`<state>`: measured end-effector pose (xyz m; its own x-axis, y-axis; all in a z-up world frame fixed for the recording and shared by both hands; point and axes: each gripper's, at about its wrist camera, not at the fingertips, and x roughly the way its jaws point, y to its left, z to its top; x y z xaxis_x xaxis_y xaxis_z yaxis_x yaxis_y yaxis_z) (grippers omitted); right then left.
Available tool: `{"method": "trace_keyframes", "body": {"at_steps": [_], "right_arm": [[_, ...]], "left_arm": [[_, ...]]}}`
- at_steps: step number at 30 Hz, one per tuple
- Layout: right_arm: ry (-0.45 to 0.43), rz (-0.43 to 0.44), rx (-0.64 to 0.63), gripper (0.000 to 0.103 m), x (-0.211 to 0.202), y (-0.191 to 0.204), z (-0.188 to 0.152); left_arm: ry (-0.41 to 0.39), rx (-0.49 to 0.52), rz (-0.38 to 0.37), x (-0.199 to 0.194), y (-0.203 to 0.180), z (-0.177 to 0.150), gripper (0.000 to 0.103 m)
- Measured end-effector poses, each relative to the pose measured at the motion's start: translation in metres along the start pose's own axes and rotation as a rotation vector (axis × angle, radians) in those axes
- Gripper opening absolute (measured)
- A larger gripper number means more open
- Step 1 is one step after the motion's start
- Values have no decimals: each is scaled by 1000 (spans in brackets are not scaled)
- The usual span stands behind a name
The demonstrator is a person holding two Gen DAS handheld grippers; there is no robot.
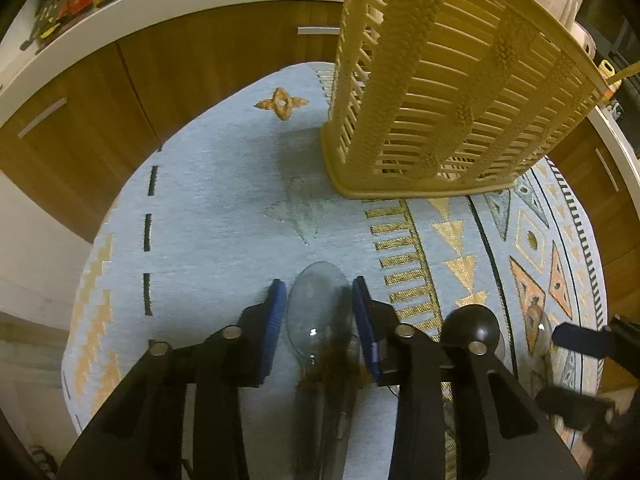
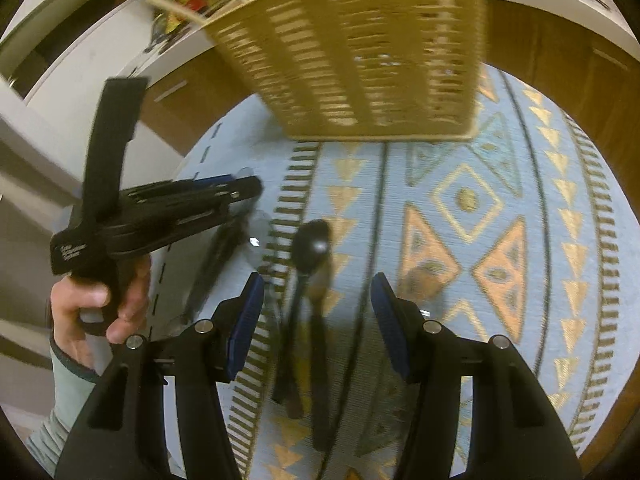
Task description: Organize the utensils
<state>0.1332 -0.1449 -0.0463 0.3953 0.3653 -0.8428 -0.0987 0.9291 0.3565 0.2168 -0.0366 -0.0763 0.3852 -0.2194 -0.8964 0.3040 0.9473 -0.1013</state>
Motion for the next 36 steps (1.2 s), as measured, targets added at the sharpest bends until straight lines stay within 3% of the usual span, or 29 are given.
{"method": "trace_keyframes", "body": {"at_steps": [12, 22, 34, 36], "right_arm": [[45, 46, -177, 52, 42, 53, 23], [117, -41, -266, 53, 77, 65, 37], [107, -165, -407, 52, 89, 88, 24], [102, -182, -411, 45, 90, 89, 23]], "left_arm": [[-73, -76, -41, -20, 37, -9, 30], [-78, -120, -66, -24, 61, -14, 30], [-84, -108, -81, -24, 64, -16, 30], [-88, -107, -83, -25, 64, -16, 30]]}}
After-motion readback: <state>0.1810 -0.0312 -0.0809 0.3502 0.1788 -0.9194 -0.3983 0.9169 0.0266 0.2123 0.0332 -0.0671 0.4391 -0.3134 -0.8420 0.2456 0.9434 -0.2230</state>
